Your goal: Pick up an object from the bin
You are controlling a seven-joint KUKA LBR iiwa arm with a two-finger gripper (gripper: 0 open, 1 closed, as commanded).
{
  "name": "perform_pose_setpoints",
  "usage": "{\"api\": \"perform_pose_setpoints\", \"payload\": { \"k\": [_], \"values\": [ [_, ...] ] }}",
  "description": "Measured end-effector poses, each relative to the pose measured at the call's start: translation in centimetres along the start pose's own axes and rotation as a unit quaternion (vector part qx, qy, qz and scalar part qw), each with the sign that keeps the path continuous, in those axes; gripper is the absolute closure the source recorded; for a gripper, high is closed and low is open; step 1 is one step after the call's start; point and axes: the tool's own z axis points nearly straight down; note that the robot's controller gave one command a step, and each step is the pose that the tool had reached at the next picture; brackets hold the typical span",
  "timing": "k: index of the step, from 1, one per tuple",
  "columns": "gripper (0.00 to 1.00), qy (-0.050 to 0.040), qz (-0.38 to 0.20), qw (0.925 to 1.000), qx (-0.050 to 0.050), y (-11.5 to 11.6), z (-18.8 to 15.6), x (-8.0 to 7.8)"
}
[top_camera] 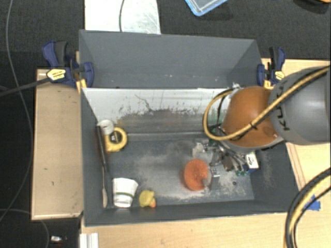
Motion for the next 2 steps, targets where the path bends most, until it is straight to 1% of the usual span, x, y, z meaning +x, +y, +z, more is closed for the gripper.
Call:
{"api": "perform_pose_setpoints", "payload": {
  "k": [1, 2],
  "values": [
    [0.0, -0.0008, 0.111, 0.9938, -0.001, -1.06, 0.41, -0.36],
    [0.0, -0.0015, 0.116, 0.9932, -0.001, -1.68, 0.51, -0.56]
  ]
}}
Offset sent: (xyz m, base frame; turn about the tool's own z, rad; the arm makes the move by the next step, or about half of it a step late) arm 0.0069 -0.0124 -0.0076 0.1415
